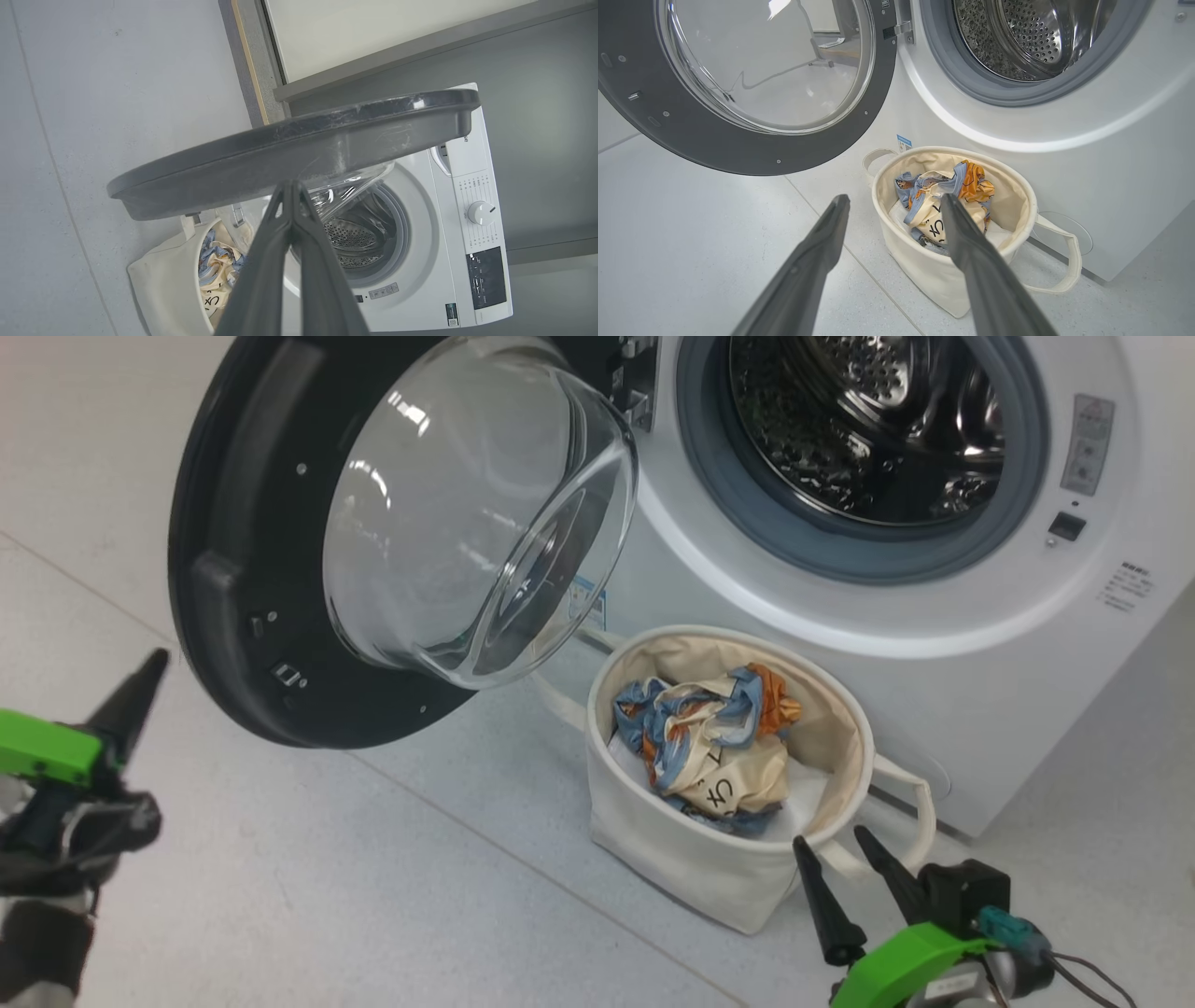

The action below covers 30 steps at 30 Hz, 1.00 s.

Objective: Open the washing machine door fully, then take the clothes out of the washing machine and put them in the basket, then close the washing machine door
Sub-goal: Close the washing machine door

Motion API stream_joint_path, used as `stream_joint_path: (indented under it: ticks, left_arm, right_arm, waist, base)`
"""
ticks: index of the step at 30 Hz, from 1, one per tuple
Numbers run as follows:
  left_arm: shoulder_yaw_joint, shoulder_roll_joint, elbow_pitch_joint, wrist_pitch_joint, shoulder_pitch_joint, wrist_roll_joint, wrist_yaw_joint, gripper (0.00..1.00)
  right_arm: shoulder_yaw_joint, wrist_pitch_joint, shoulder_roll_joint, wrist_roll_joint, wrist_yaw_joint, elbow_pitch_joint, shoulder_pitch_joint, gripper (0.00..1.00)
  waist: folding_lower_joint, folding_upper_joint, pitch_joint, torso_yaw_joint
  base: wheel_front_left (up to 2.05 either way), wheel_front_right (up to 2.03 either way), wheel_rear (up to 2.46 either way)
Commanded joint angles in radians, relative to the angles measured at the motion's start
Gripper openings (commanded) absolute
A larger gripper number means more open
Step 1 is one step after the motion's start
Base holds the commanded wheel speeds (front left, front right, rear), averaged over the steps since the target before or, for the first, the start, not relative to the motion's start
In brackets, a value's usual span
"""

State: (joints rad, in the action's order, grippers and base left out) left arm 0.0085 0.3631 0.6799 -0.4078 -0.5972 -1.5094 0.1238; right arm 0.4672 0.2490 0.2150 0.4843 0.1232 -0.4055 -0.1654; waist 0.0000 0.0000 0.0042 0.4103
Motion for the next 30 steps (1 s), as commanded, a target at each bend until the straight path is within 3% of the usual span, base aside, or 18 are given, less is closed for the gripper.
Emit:
stream_joint_path:
  ticks: [1, 11, 25, 30]
  left_arm:
    - [0.044, 0.06, -0.02, 0.01, -0.076, -0.009, 0.007, 0.0]
    - [0.082, 0.116, 0.036, 0.079, -0.168, -0.01, 0.007, 0.0]
    - [0.068, 0.091, 0.104, 0.224, -0.274, 0.011, 0.007, 0.0]
    - [0.039, 0.07, 0.091, 0.22, -0.274, 0.01, 0.007, 0.0]
  right_arm:
    - [0.006, 0.013, 0.018, -0.008, 0.008, 0.033, -0.029, 1.0]
    - [-0.026, -0.011, 0.061, -0.035, 0.008, 0.071, -0.03, 1.0]
    - [-0.068, -0.078, 0.109, -0.071, 0.008, 0.171, -0.038, 1.0]
    - [-0.076, -0.082, 0.107, -0.076, 0.008, 0.182, -0.032, 1.0]
  waist:
    - [0.0, 0.0, 0.013, -0.001]
    - [0.0, 0.0, 0.092, -0.015]
    - [0.0, 0.0, 0.192, -0.056]
    - [0.0, 0.0, 0.192, -0.063]
  base:
    - [0.0, 0.0, 0.0]
    - [0.0, 0.0, 0.0]
    - [0.0, 0.0, 0.0]
    - [0.0, 0.0, 0.0]
